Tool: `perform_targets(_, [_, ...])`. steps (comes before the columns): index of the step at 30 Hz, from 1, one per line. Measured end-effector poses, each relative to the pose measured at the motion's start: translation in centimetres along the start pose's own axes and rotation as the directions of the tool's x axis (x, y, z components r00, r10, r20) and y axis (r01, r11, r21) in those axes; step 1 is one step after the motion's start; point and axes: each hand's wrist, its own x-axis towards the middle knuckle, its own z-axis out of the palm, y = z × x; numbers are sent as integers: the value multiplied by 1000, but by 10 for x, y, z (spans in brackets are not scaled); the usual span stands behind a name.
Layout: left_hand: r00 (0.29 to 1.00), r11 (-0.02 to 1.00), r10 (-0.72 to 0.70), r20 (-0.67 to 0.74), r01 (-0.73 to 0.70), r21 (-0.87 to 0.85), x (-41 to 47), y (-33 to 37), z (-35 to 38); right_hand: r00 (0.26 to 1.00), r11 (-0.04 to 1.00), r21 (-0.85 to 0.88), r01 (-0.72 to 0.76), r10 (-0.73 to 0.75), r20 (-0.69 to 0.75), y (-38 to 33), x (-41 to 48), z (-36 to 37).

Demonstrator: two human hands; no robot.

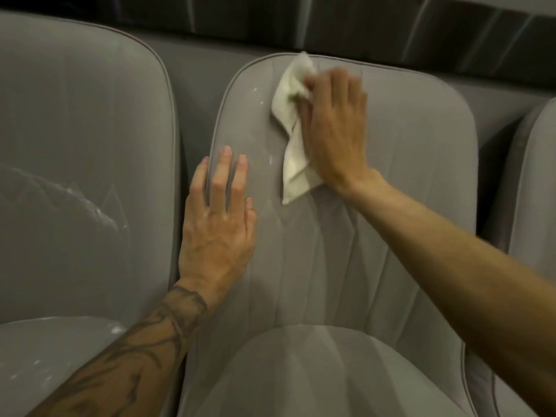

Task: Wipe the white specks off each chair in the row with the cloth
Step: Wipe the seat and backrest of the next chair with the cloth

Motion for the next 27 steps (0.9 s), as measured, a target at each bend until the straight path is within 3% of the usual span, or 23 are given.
perform_targets(3, [1000, 1000, 1, 3, -1, -1, 1, -1, 0, 988, 991, -14, -136, 135, -79, -6, 17, 5])
perform_targets(5, [1000, 1000, 3, -6, -3, -3, 0, 0, 0, 986, 989, 3, -146, 145, -81, -15, -19, 6])
perform_targets(10, [1000, 1000, 0, -30, -1, -10, 0, -1, 2, 976, 980, 177, 85, -118, 181, -45, -177, -17])
perform_targets(12, [1000, 1000, -9, -29, 9, -13, 0, 0, 2, 956, 972, 178, 154, -192, 221, -43, -196, -23])
perform_targets(14, [1000, 1000, -8, -27, 7, -16, 1, -1, 1, 979, 986, 141, 93, -117, 169, -36, -165, -16])
perform_targets(17, [1000, 1000, -3, -26, 2, -12, 1, -1, 1, 989, 985, 91, -148, 145, 35, -28, -95, -4])
perform_targets(19, [1000, 1000, -3, -24, 3, -17, -1, 0, 1, 983, 975, 119, -186, 185, 22, -36, -96, -2])
perform_targets(22, [1000, 1000, -7, -31, 6, -20, -1, 0, 1, 989, 971, 241, -1, -35, 144, -62, -184, -12])
perform_targets(25, [1000, 1000, -3, -31, 2, -26, 0, 0, 1, 895, 927, 306, 217, -314, 316, -69, -259, -33])
perform_targets(27, [999, 1000, -1, -37, 0, -27, 0, 0, 1, 871, 906, 312, 285, -381, 310, -59, -249, -31])
